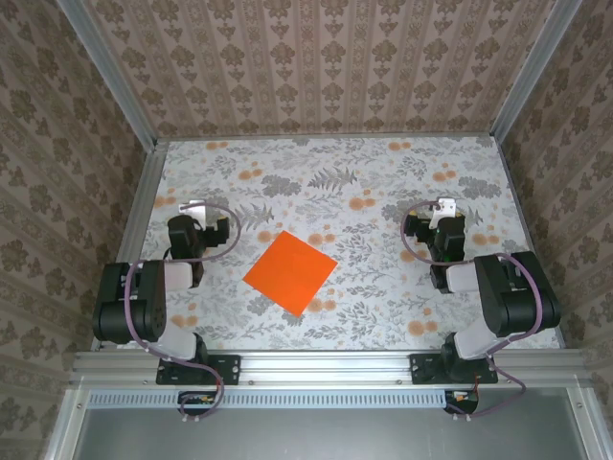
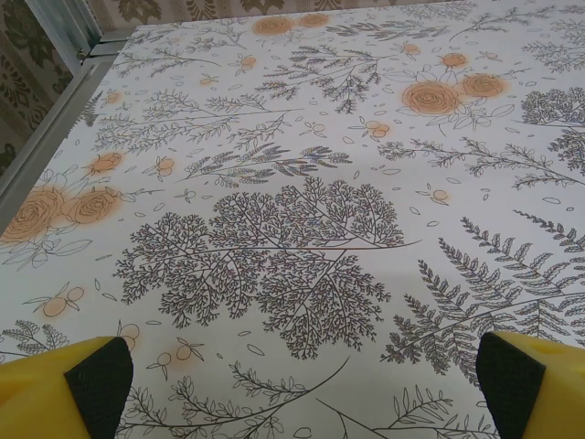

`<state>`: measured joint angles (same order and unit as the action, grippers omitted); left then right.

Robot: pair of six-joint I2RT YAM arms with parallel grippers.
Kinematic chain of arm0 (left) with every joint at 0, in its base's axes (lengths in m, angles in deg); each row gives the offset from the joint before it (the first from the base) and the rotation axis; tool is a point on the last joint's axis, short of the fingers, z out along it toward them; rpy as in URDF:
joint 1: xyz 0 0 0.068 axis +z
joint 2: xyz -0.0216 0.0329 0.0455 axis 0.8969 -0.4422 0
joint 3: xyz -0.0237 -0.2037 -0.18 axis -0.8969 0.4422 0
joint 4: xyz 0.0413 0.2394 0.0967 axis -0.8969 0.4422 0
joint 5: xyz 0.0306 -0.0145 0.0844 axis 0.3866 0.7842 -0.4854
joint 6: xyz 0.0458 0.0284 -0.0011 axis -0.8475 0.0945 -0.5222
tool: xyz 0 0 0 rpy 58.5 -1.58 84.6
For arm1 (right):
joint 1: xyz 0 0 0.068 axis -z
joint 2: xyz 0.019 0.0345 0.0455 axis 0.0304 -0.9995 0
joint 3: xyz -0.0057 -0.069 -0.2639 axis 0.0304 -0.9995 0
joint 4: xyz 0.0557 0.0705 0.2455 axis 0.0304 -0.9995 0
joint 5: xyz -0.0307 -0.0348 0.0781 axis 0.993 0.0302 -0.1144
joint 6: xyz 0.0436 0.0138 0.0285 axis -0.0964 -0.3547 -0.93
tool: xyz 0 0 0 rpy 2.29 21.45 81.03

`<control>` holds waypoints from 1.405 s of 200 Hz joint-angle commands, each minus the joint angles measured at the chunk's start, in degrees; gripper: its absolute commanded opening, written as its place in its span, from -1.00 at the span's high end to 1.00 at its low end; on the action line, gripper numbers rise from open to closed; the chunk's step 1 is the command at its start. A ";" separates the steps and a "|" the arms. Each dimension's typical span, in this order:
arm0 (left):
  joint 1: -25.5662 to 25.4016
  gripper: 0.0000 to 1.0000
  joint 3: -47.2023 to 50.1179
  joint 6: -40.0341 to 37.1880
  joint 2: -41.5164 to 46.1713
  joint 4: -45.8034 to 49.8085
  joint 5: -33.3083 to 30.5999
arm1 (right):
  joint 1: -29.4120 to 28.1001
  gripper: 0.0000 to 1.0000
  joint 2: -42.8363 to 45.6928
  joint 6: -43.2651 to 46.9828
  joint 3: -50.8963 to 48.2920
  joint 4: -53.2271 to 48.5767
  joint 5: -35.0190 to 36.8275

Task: Fold a paper plane with a square sheet of paper (pick it up from the middle)
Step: Move the square sheet of paper to the center of the table.

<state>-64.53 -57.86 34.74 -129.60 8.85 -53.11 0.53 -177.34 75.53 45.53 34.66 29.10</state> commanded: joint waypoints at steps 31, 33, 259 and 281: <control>-0.01 -1.00 -0.93 -1.28 -0.48 -1.21 0.39 | 0.16 -1.00 0.13 -0.98 1.19 0.02 -0.87; -0.01 -1.00 -0.95 -1.27 -0.49 -1.16 0.36 | 0.16 -1.00 0.17 -1.02 1.16 0.04 -0.91; -2.07 -1.00 -22.91 17.59 16.51 46.63 -2.22 | -3.54 -1.00 27.24 -18.35 16.82 -48.31 8.26; -2.91 -1.00 -27.85 20.81 18.16 56.80 -1.91 | -6.75 -1.00 25.07 -20.32 24.17 -59.18 5.30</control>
<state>-66.57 -80.50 48.18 -113.69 50.86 -54.18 -3.14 -151.15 62.00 62.58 -3.63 36.61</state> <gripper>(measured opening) 0.999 0.999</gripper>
